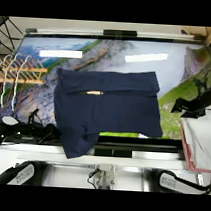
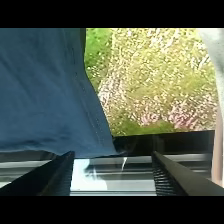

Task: Fold the shirts.

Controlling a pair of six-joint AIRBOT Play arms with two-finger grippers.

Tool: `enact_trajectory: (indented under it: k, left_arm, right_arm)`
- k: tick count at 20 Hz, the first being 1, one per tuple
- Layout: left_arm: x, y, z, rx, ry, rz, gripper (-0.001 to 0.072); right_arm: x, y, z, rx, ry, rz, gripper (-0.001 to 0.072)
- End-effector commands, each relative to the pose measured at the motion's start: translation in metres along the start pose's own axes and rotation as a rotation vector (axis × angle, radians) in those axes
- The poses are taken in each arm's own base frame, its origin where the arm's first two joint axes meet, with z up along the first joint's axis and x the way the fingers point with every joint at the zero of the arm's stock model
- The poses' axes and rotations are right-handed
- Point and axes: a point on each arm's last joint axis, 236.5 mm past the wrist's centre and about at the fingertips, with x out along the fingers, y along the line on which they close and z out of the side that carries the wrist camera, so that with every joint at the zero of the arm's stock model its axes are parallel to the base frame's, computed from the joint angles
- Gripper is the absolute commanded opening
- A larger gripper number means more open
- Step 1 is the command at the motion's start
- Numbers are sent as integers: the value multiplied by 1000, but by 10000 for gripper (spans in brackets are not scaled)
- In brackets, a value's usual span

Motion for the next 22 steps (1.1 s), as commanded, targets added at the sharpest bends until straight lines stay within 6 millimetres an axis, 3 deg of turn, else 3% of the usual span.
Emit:
enact_trajectory:
  k: [1, 4, 5, 7, 8, 9, 15, 18, 20, 21, 22]
  left_arm:
    - [3, -4, 17, -34, -89, -33, 369]
    - [10, -13, 18, 8, -98, -32, 357]
    - [13, -17, 14, 36, -81, -28, 301]
    - [19, -23, 2, 80, -39, -25, 271]
    - [21, -25, -1, 96, -27, -23, 95]
    - [22, -25, -1, 103, -27, -21, 32]
    - [21, -25, 0, 102, -31, -22, 31]
    - [20, -25, 0, 104, -34, -22, 31]
    - [19, -27, 1, 108, -38, -24, 31]
    - [18, -28, 3, 113, -44, -25, 30]
    - [16, -30, 5, 119, -51, -26, 31]
  right_arm:
    - [12, 3, -14, 9, 41, 21, 642]
    - [39, 22, -37, 22, 60, 113, 642]
    - [50, 20, -45, 27, 69, 108, 643]
    - [67, 14, -64, 23, 125, 96, 643]
    - [74, 11, -72, 24, 147, 86, 642]
    - [81, 7, -78, 20, 162, 71, 643]
    - [114, 2, -88, 51, 144, 67, 643]
    - [121, 17, -76, 70, 87, 116, 642]
    - [129, 27, -78, 34, 112, 96, 636]
    - [134, 33, -81, 29, 136, 91, 577]
    - [139, 36, -84, 26, 154, 81, 473]
